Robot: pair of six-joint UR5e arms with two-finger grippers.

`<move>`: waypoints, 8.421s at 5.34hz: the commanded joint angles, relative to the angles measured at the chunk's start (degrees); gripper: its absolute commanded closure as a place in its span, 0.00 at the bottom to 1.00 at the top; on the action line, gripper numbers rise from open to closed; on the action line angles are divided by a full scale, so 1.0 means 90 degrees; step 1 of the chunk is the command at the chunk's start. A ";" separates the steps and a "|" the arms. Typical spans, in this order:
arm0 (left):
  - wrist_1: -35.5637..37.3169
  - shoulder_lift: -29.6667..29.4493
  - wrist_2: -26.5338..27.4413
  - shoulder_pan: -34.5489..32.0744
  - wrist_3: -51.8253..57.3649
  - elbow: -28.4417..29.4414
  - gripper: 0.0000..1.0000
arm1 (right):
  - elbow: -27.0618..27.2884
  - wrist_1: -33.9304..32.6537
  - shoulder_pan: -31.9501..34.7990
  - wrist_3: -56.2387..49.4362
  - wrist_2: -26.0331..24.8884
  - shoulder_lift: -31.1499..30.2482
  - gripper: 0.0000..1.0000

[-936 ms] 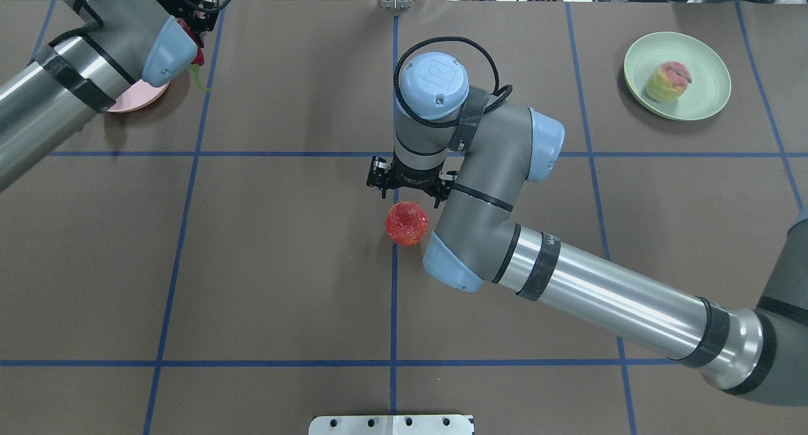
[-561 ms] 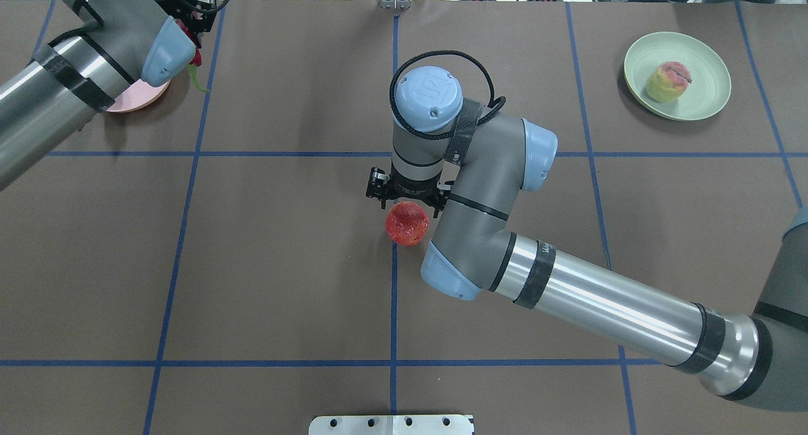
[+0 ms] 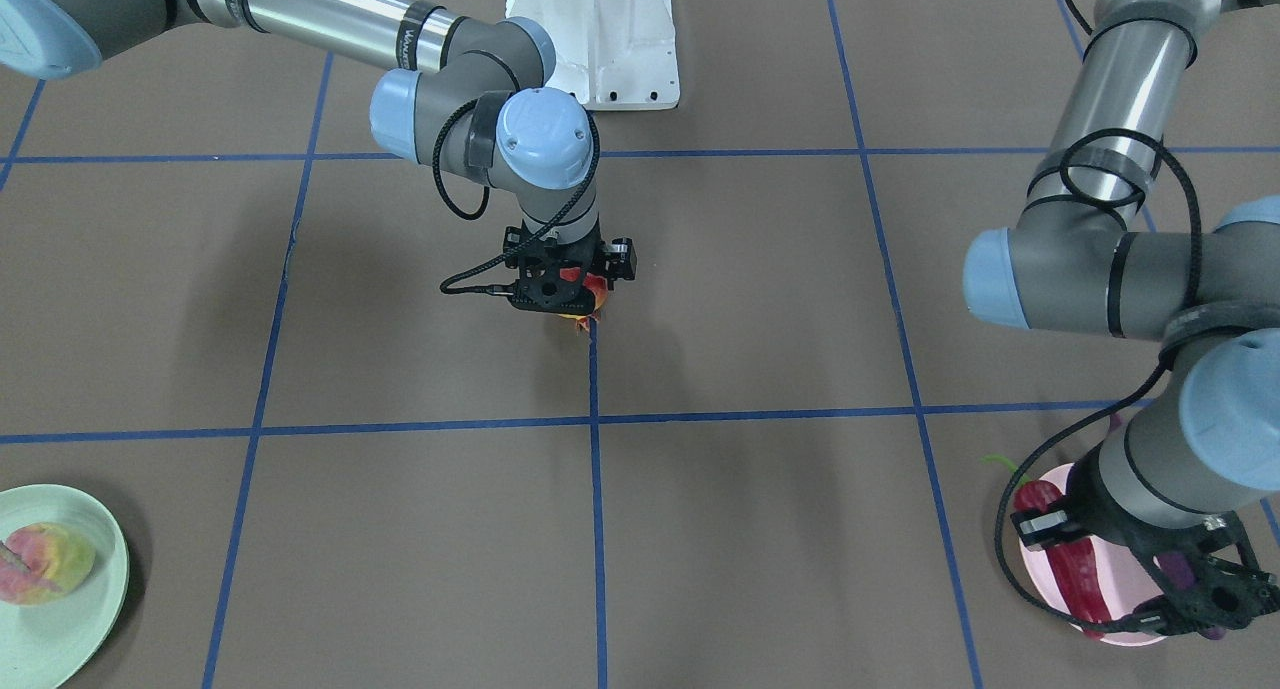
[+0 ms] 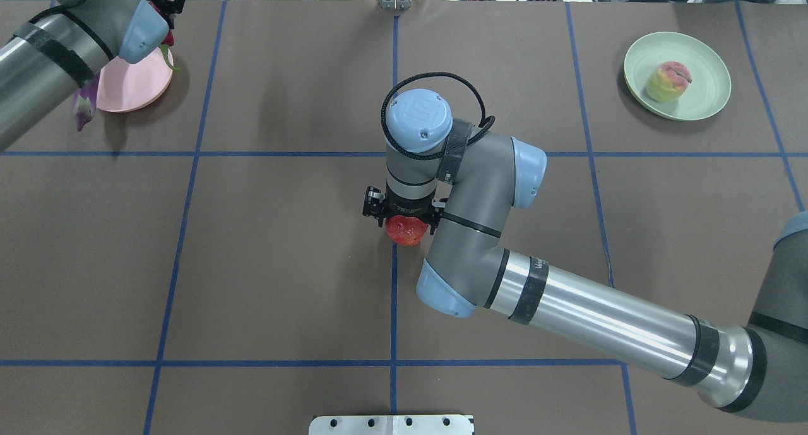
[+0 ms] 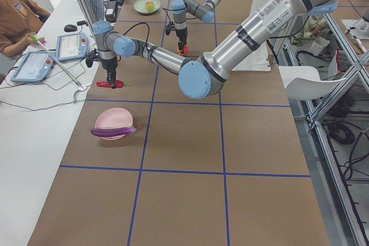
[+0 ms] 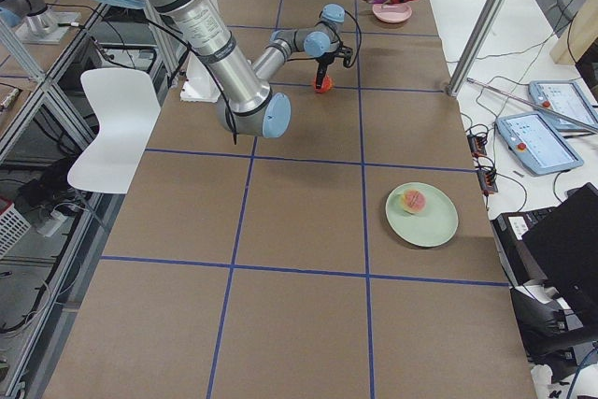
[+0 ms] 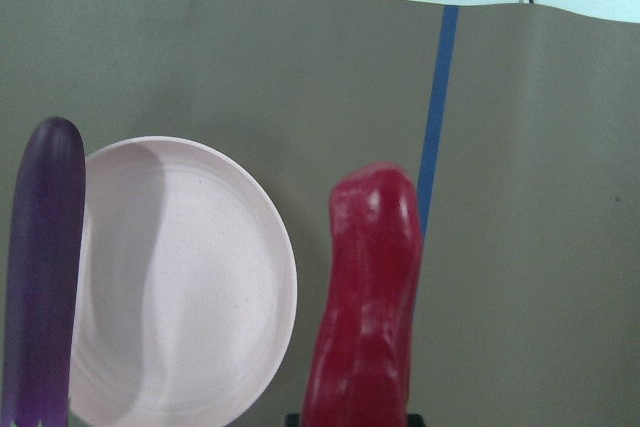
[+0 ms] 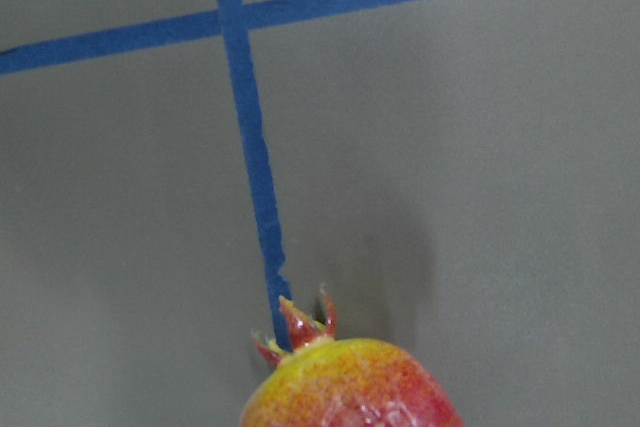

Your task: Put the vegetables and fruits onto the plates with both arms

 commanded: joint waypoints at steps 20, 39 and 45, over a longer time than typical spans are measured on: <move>0.1308 -0.0263 0.0392 0.0556 -0.0423 -0.1750 0.00 | -0.3161 0.2724 0.4988 -0.6688 0.0551 -0.1414 1.00; 0.0999 0.4644 -0.1932 -0.3105 0.6784 -0.2922 0.00 | 0.2295 0.0343 0.6462 -0.6737 0.2901 -0.5505 0.00; 0.0812 0.5430 -0.1444 -0.2970 0.5514 -0.4303 0.00 | 0.2021 0.0150 0.6170 -0.7147 0.2131 -0.5701 0.00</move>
